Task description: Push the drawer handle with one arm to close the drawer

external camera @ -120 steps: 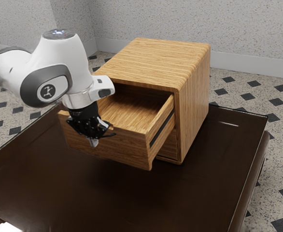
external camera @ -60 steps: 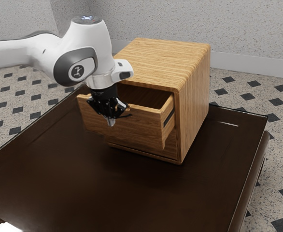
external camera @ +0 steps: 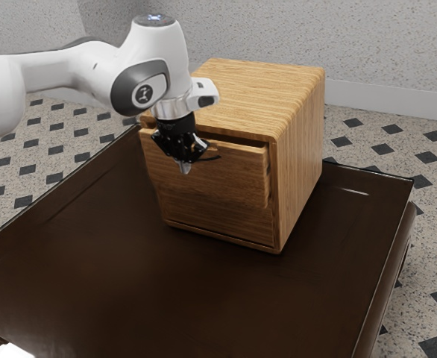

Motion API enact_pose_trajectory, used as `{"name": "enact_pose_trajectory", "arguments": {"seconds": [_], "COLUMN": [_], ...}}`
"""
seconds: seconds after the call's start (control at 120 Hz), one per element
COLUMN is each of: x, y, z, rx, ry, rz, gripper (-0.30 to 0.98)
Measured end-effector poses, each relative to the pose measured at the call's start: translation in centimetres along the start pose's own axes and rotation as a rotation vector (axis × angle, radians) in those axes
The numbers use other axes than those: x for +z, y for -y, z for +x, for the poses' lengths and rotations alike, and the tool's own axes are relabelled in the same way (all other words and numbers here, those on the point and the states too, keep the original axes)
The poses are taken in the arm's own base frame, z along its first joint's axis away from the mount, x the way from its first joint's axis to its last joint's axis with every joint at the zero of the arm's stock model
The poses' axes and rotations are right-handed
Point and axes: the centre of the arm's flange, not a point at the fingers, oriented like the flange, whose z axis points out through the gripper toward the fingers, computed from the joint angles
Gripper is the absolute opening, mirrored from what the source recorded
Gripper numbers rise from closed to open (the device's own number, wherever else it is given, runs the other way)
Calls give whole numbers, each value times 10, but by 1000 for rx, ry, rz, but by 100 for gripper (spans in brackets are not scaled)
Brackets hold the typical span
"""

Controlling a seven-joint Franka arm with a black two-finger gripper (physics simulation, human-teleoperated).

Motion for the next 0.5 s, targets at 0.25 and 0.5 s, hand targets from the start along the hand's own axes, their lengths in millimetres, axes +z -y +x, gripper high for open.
{"name": "enact_pose_trajectory", "arguments": {"seconds": [0.25,0.5], "x": [8,-141], "y": [-5,-6], "z": [30,-37], "rx": [60,80], "ry": [-20,-126], "rz": [-5,-43], "gripper": [-10,-10]}}
